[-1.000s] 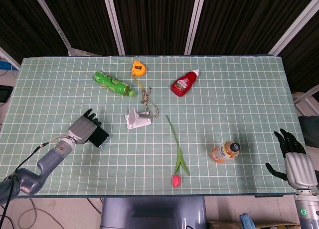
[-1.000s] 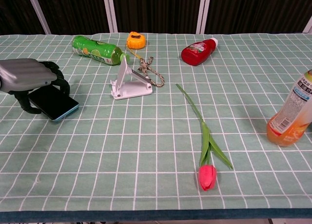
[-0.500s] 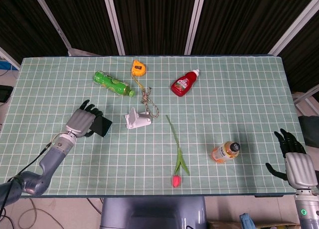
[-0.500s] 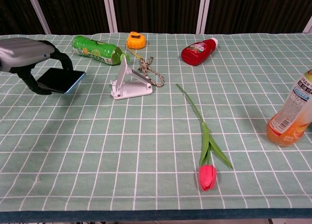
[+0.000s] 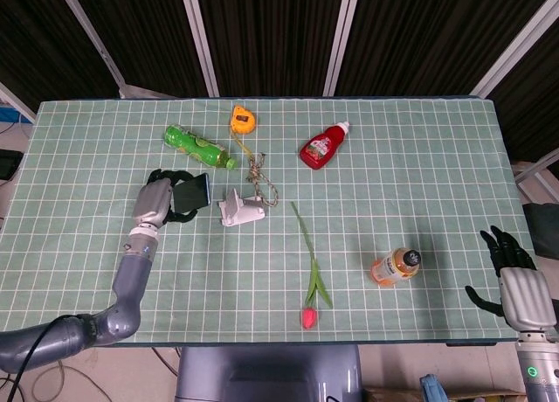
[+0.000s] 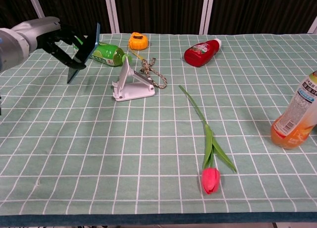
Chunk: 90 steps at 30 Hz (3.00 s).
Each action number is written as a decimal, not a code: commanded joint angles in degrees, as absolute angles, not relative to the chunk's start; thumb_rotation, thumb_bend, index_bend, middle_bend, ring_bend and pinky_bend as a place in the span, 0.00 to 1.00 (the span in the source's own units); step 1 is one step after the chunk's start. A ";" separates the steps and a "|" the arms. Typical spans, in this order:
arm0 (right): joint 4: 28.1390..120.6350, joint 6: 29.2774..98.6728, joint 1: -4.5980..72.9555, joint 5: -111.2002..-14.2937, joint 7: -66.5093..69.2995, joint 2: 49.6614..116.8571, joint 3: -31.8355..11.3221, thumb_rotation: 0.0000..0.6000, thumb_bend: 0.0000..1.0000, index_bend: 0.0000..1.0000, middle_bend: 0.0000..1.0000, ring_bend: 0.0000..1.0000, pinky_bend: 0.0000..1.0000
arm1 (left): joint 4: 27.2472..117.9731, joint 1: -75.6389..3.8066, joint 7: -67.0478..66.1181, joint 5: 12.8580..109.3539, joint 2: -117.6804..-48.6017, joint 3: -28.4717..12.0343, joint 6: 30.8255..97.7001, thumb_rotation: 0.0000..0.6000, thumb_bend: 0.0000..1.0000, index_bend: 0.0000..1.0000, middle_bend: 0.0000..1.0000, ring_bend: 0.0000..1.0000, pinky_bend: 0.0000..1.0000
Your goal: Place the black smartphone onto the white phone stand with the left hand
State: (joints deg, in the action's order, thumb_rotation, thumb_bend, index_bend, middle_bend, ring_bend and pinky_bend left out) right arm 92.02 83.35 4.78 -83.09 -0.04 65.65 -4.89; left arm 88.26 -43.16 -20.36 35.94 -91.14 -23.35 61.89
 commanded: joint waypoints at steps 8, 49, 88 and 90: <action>92.03 83.26 4.81 -83.10 0.19 65.58 -4.87 1.00 0.32 0.07 0.03 0.00 0.19 | 92.81 -47.47 -21.47 23.62 -96.12 -31.21 67.07 1.00 0.31 0.54 0.58 0.12 0.00; 92.02 83.11 4.90 -83.12 0.56 65.47 -4.84 1.00 0.32 0.07 0.03 0.00 0.19 | 85.05 -49.98 -13.08 23.57 -97.92 -28.42 56.46 1.00 0.31 0.53 0.58 0.12 0.00; 92.03 83.09 4.91 -83.11 0.54 65.46 -4.81 1.00 0.32 0.07 0.03 0.00 0.19 | 83.13 -50.28 -11.27 24.68 -97.39 -25.84 54.59 1.00 0.31 0.49 0.54 0.12 0.00; 92.02 83.11 4.90 -83.13 0.57 65.47 -4.81 1.00 0.32 0.07 0.03 0.00 0.19 | 83.10 -50.32 -11.39 24.72 -97.37 -25.67 54.62 1.00 0.31 0.47 0.53 0.11 0.00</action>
